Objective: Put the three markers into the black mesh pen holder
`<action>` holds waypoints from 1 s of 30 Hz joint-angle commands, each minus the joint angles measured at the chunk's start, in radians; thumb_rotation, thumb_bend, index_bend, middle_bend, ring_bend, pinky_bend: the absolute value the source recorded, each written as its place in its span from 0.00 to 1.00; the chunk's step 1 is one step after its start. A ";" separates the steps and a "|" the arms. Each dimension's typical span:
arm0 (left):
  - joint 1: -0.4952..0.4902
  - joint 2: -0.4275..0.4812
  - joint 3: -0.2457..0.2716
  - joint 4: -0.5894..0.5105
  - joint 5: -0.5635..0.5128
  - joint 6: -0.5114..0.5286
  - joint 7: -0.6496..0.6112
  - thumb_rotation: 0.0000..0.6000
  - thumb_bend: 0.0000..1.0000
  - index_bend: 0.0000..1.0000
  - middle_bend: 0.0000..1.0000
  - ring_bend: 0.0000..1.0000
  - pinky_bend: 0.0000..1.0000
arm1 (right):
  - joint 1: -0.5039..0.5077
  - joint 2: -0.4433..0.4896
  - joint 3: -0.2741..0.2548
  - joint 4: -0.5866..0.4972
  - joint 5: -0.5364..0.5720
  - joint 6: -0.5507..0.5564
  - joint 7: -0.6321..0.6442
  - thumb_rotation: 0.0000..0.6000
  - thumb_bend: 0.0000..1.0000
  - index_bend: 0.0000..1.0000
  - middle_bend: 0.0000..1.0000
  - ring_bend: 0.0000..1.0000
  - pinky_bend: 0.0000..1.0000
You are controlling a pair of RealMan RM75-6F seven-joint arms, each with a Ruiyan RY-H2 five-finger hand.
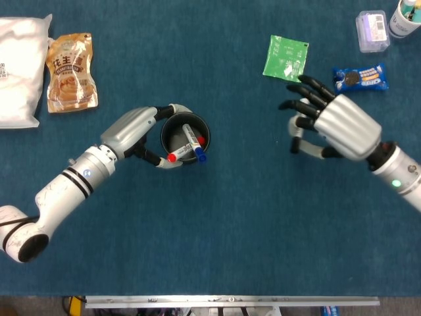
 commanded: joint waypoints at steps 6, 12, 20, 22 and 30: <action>-0.008 -0.007 -0.004 -0.004 -0.006 -0.013 0.009 1.00 0.17 0.24 0.33 0.27 0.21 | 0.046 0.143 0.161 -0.513 0.153 -0.039 0.200 1.00 0.30 0.62 0.31 0.11 0.08; -0.017 -0.015 -0.010 -0.008 -0.010 -0.021 0.019 1.00 0.17 0.24 0.33 0.27 0.21 | 0.066 0.151 0.191 -0.639 0.199 -0.106 0.252 1.00 0.30 0.62 0.31 0.11 0.08; -0.025 -0.019 -0.018 -0.014 -0.020 -0.028 0.032 1.00 0.17 0.24 0.33 0.27 0.21 | 0.082 0.090 0.207 -0.650 0.236 -0.164 0.244 1.00 0.30 0.62 0.31 0.11 0.08; -0.027 -0.019 -0.019 -0.016 -0.023 -0.030 0.036 1.00 0.17 0.24 0.33 0.27 0.21 | 0.086 0.075 0.208 -0.644 0.242 -0.179 0.241 1.00 0.30 0.62 0.31 0.11 0.08; -0.027 -0.018 -0.023 -0.027 -0.031 -0.028 0.050 1.00 0.17 0.24 0.33 0.27 0.21 | 0.104 0.009 0.216 -0.598 0.252 -0.220 0.212 1.00 0.31 0.62 0.30 0.11 0.07</action>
